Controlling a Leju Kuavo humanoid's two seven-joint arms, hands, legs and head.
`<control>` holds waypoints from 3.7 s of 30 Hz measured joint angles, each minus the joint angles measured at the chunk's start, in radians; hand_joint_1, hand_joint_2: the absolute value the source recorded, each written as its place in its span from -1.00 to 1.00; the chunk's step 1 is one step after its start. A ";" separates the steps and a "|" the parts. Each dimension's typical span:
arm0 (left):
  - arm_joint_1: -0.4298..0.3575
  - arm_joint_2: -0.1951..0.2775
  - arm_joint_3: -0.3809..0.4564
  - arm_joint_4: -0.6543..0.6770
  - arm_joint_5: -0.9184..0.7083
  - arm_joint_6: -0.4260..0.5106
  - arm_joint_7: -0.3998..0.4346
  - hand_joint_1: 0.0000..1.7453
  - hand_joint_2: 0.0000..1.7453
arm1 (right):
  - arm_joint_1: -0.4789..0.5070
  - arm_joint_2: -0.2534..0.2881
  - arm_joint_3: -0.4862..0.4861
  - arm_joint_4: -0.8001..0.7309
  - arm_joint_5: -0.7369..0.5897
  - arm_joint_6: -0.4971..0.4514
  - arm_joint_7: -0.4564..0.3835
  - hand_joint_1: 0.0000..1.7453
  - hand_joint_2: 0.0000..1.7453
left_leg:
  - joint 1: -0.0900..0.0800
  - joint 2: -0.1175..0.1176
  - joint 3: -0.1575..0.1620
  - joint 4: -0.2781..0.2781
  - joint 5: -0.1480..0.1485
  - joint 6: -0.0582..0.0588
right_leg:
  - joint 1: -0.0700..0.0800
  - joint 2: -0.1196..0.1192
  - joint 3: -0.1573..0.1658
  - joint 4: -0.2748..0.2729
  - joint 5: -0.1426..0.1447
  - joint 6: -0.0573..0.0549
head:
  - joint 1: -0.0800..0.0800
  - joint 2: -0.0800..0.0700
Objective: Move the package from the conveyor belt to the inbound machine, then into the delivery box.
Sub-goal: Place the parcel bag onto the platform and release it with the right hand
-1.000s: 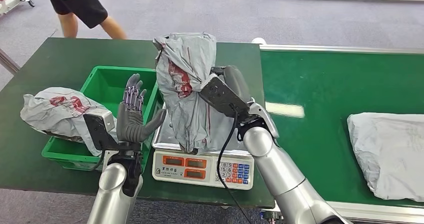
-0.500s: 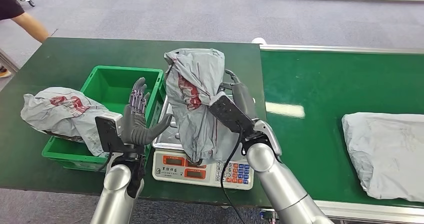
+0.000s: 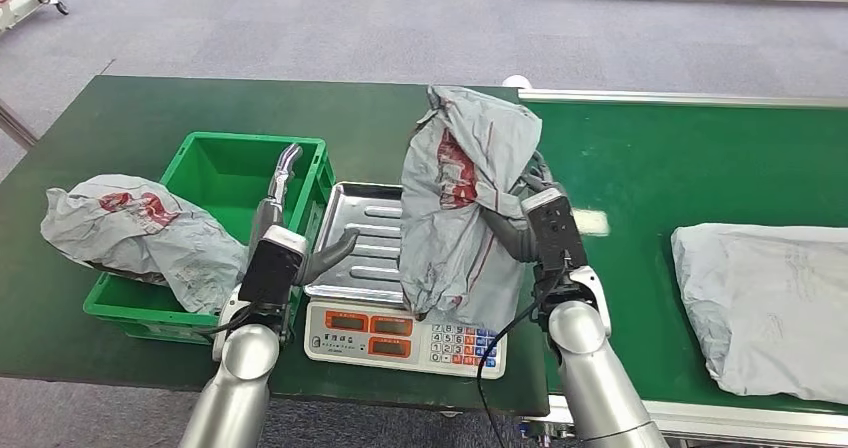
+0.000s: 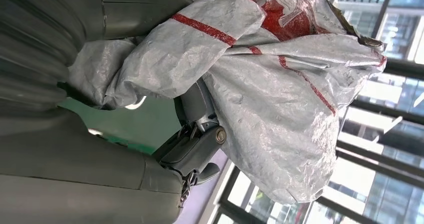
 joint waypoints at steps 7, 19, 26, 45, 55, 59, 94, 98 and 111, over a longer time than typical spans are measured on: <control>-0.029 0.019 -0.054 0.038 -0.094 -0.005 -0.023 -1.00 1.00 | -0.001 -0.007 -0.098 0.023 -0.024 0.008 -0.027 -1.00 1.00 | 0.000 0.000 0.000 0.000 0.000 0.000 | 0.000 0.000 0.000 0.000 0.000 0.000 | 0.000 0.000; -0.094 0.028 -0.141 0.131 -0.164 0.004 -0.040 -1.00 1.00 | -0.039 -0.029 -0.179 0.142 -0.073 0.049 -0.032 -1.00 1.00 | 0.000 0.000 0.000 0.000 0.000 0.000 | 0.000 0.000 0.000 0.000 0.000 0.000 | 0.000 0.000; -0.096 0.028 -0.148 0.141 -0.125 0.003 -0.059 -1.00 1.00 | -0.060 -0.036 -0.180 0.182 -0.074 0.063 -0.036 -1.00 1.00 | 0.000 0.001 0.000 0.000 0.000 0.000 | 0.000 0.000 0.000 0.000 0.000 0.000 | 0.000 0.000; -0.065 0.018 -0.081 0.152 0.386 -0.236 -0.130 -1.00 1.00 | -0.182 -0.028 -0.107 0.368 0.052 0.101 -0.038 -1.00 1.00 | 0.000 0.000 0.000 0.000 0.000 0.000 | 0.000 0.000 0.001 0.000 0.000 0.000 | 0.000 0.000; -0.078 0.010 -0.054 0.193 0.412 -0.259 -0.131 -1.00 1.00 | -0.327 0.017 0.016 0.555 0.144 0.136 0.015 -1.00 1.00 | 0.000 -0.001 0.000 0.000 0.001 -0.001 | 0.000 0.000 0.001 0.000 0.000 0.000 | 0.000 0.000; -0.081 0.010 -0.054 0.202 0.412 -0.260 -0.130 -1.00 1.00 | -0.347 0.024 0.034 0.588 0.163 0.152 0.012 -1.00 1.00 | 0.000 -0.001 0.000 0.000 0.001 -0.001 | 0.000 0.000 0.001 0.000 0.000 0.000 | 0.000 0.000; -0.094 0.006 -0.052 0.225 0.386 -0.254 -0.130 -1.00 1.00 | -0.344 0.030 0.072 0.579 0.191 0.122 0.040 -1.00 1.00 | 0.000 0.000 0.000 0.000 0.001 -0.001 | 0.000 0.000 0.000 0.000 0.001 0.000 | 0.000 0.000; -0.094 0.006 -0.052 0.225 0.386 -0.254 -0.130 -1.00 1.00 | -0.344 0.030 0.072 0.579 0.191 0.122 0.040 -1.00 1.00 | 0.000 0.000 0.000 0.000 0.001 -0.001 | 0.000 0.000 0.000 0.000 0.001 0.000 | 0.000 0.000; -0.175 0.020 -0.117 0.348 -0.065 -0.107 -0.080 -1.00 1.00 | -0.173 0.017 -0.049 0.392 -0.164 0.342 -0.135 -1.00 1.00 | 0.000 -0.001 0.000 0.000 0.001 -0.001 | 0.000 0.000 0.000 0.000 0.000 0.000 | 0.000 0.000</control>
